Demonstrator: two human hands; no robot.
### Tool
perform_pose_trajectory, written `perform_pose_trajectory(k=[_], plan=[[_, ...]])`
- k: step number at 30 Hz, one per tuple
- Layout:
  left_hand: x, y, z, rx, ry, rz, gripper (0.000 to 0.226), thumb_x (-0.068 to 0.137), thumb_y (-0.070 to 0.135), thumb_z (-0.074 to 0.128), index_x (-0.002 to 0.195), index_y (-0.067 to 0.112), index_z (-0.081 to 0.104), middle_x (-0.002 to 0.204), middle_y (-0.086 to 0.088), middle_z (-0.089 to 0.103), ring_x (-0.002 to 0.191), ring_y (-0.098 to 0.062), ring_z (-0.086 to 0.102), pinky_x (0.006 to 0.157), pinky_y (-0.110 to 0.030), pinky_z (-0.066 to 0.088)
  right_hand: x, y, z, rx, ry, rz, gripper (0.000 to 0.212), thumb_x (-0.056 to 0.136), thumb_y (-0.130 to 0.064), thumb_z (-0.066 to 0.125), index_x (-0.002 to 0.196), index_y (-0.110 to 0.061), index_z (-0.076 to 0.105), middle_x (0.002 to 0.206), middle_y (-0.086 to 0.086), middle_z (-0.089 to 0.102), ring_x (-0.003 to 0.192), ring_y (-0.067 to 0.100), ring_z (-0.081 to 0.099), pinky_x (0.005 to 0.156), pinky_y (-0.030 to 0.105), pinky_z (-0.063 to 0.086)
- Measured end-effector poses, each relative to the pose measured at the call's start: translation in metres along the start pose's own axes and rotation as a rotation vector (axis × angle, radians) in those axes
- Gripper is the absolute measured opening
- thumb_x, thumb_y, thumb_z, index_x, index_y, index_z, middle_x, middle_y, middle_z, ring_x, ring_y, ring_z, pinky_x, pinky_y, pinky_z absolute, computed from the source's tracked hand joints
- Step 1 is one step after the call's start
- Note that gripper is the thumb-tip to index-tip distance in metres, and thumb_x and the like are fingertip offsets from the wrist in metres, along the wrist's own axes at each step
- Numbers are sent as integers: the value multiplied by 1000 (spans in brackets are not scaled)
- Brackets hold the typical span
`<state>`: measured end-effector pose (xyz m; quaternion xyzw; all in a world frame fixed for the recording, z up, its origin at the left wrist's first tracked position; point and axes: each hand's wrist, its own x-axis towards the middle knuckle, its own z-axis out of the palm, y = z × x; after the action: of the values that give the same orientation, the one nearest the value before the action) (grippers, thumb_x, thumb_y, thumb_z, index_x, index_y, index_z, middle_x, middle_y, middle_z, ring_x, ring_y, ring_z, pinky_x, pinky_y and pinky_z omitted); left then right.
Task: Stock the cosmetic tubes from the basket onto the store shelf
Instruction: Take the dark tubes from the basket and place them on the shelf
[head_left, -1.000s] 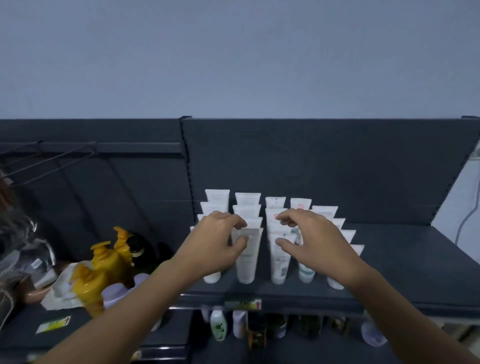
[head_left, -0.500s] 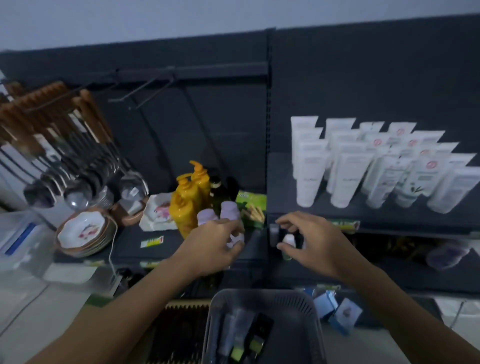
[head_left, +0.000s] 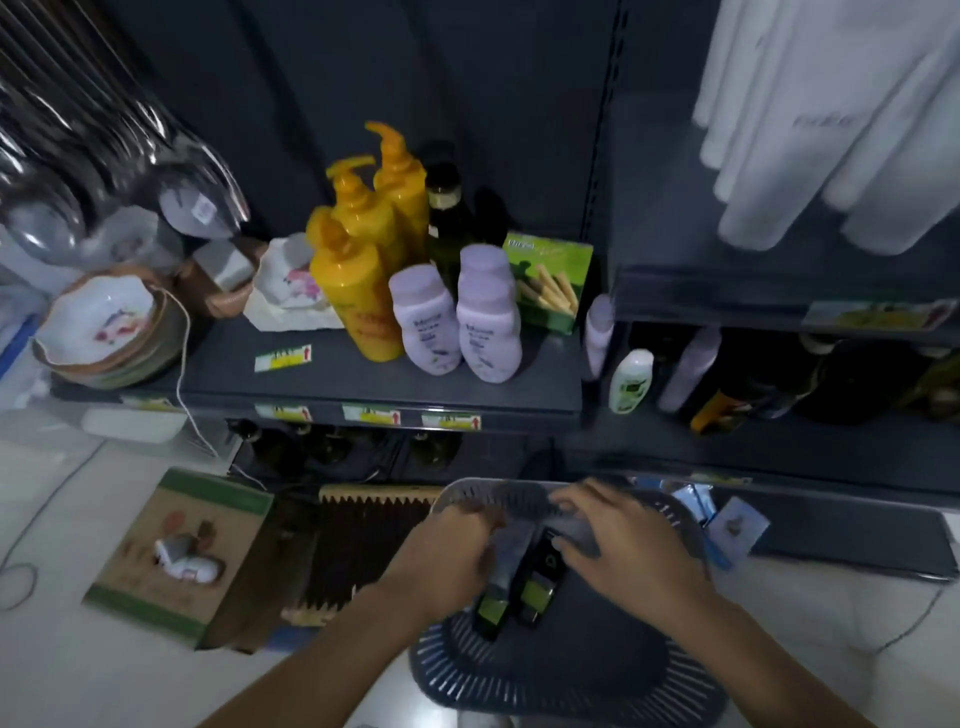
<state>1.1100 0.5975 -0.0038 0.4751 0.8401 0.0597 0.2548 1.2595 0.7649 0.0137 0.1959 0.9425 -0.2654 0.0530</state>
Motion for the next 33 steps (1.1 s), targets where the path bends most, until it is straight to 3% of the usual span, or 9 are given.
perform_pose_trajectory(k=[3, 9, 14, 16, 19, 22, 27, 33], plan=[[33, -17, 51, 54, -111, -36, 49, 94, 13, 58, 141, 22, 50, 137, -7, 55, 115, -33, 62, 89, -44, 54, 18, 30, 62, 25, -47, 58, 39, 94, -43, 64, 131, -35, 54, 127, -17, 57, 114, 8, 61, 86, 29, 54], [83, -46, 129, 206, -199, -96, 58, 93, 7, 61, 147, 16, 42, 142, -11, 45, 121, -36, 58, 92, -50, 54, 44, 85, 168, 56, -158, 185, 36, 92, -45, 66, 123, -30, 56, 127, -6, 55, 115, 20, 59, 88, 38, 52], [109, -54, 166, 255, -123, 159, 50, 91, 8, 62, 139, 16, 51, 141, -2, 51, 133, -24, 46, 102, -37, 45, 59, 115, 228, 80, -209, 279, 76, 85, -49, 75, 145, -19, 42, 137, 3, 40, 127, 26, 50, 98, 40, 50], [119, -55, 177, 215, -150, 228, 54, 89, 7, 61, 141, 14, 49, 141, -3, 53, 135, -24, 42, 103, -37, 44, 66, 124, 241, 118, -248, 312, 98, 81, -49, 79, 156, -15, 27, 143, 7, 33, 132, 29, 46, 105, 42, 47], [130, -56, 191, 225, -215, 278, 63, 85, 10, 65, 145, 11, 45, 139, -6, 55, 132, -26, 38, 104, -32, 38, 75, 134, 251, 135, -302, 346, 110, 73, -52, 84, 157, -16, 24, 150, 11, 28, 141, 32, 33, 115, 42, 37], [134, -55, 200, 238, -260, 282, 57, 87, 15, 65, 139, 7, 44, 123, -10, 60, 122, -28, 39, 88, -27, 30, 82, 137, 255, 62, -332, 341, 113, 68, -56, 85, 157, -19, 25, 154, 13, 27, 144, 33, 24, 119, 41, 30], [137, -46, 207, 491, -305, 293, 52, 89, 21, 63, 136, 6, 48, 133, -12, 57, 132, -35, 34, 106, -41, 29, 90, 143, 263, 21, -325, 372, 121, 56, -62, 88, 153, -18, 33, 152, 14, 30, 142, 35, 24, 120, 42, 26], [147, -35, 196, 667, -316, 306, 40, 85, 20, 69, 122, 10, 64, 122, -9, 62, 132, -34, 33, 107, -41, 32, 97, 141, 258, 4, -355, 477, 129, 47, -58, 95, 147, -9, 31, 147, 17, 30, 138, 36, 26, 118, 44, 30]])
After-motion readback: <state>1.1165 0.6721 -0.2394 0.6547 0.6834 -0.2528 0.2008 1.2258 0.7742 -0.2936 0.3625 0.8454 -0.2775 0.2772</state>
